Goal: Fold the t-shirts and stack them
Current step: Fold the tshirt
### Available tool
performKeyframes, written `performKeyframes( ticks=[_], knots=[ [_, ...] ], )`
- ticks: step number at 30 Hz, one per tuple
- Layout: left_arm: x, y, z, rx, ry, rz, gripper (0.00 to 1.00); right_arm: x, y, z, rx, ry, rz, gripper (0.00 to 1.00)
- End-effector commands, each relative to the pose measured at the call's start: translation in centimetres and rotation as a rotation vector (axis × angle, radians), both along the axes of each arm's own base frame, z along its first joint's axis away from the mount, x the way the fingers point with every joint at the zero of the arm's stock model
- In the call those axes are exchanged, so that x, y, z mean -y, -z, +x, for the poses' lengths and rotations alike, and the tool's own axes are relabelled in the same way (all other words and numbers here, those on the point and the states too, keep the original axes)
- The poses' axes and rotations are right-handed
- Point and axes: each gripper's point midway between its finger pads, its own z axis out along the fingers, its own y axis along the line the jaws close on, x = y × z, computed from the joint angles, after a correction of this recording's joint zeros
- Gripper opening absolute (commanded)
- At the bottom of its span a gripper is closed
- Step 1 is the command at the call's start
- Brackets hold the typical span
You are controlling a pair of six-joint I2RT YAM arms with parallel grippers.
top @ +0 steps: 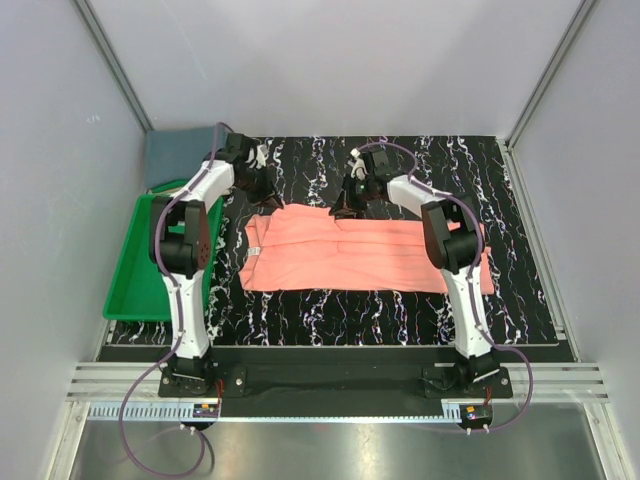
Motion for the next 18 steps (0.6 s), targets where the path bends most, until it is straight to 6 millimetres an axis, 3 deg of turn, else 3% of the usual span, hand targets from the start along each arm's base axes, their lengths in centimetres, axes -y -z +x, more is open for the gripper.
performKeyframes(
  ticks=[1,6,11,18],
  knots=[
    [0.5,-5.0,-0.6,0.082,-0.007,-0.051,0.00,-0.9,-7.0,-0.4,0.144,-0.038,0.071,0.00],
    [0.5,-5.9,-3.5,0.076,-0.003,-0.047,0.00,-0.1,-6.7,-3.1,0.110,-0.016,0.088,0.00],
    [0.5,-4.7,-6.5,0.039,0.018,-0.028,0.00,-0.9,-6.7,-4.7,0.084,-0.026,0.128,0.00],
    [0.8,-4.4,-8.5,0.035,0.042,-0.016,0.00,-1.1,-6.6,-6.3,0.080,-0.028,0.121,0.00]
  ],
)
